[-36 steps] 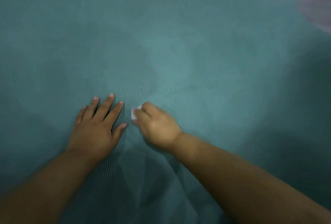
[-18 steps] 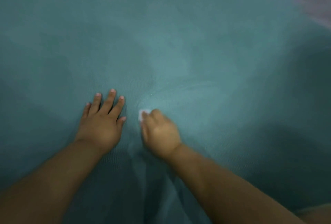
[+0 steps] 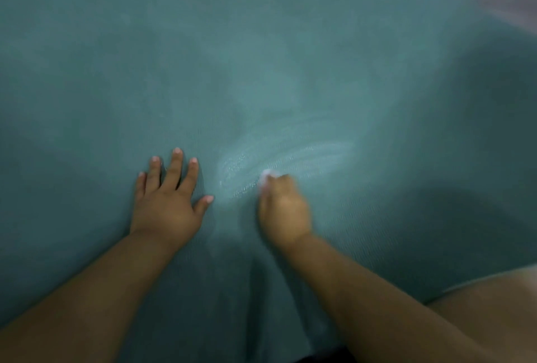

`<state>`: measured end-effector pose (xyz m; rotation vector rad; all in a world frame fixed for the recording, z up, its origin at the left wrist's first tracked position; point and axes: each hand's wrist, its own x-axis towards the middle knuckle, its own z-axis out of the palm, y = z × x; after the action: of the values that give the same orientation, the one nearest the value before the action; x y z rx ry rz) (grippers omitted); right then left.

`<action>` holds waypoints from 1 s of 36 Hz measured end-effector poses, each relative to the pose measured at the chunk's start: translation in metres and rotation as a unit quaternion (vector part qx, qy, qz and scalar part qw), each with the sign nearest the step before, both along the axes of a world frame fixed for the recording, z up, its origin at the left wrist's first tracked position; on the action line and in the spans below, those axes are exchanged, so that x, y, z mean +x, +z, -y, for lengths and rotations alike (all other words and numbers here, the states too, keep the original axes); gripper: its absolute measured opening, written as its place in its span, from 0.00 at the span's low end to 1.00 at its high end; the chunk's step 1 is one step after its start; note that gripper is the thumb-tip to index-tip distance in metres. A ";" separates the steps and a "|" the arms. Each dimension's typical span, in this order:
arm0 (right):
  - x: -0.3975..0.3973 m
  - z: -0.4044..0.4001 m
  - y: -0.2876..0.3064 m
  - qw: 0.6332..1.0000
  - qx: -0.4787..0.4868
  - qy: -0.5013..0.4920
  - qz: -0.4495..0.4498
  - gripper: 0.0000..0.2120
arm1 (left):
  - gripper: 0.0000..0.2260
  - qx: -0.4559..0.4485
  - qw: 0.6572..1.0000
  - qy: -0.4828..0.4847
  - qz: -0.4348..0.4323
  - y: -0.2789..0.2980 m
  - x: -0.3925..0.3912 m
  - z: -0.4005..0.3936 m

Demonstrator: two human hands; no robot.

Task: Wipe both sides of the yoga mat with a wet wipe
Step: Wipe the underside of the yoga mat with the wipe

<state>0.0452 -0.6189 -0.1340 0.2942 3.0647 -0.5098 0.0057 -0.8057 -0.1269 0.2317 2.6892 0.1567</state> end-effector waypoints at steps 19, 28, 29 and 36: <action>0.013 -0.022 0.013 0.984 0.060 -0.092 0.141 0.16 | 0.31 -0.036 0.998 -0.018 0.052 0.005 -0.003 -0.003; 0.027 -0.060 0.034 0.956 0.070 0.169 0.231 0.18 | 0.32 -0.042 0.995 -0.048 0.081 0.014 -0.006 0.003; 0.018 -0.092 0.037 0.961 0.113 0.076 0.239 0.17 | 0.33 -0.044 0.994 -0.054 0.085 0.015 -0.005 0.005; 0.030 -0.135 0.034 0.927 0.133 -0.277 0.217 0.14 | 0.37 -0.058 0.989 -0.073 0.114 0.026 0.009 0.006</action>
<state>0.0754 -0.4844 -0.0997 1.1280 2.5745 -0.0104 0.0150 -0.8120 -0.1012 0.3512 2.4346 -0.0181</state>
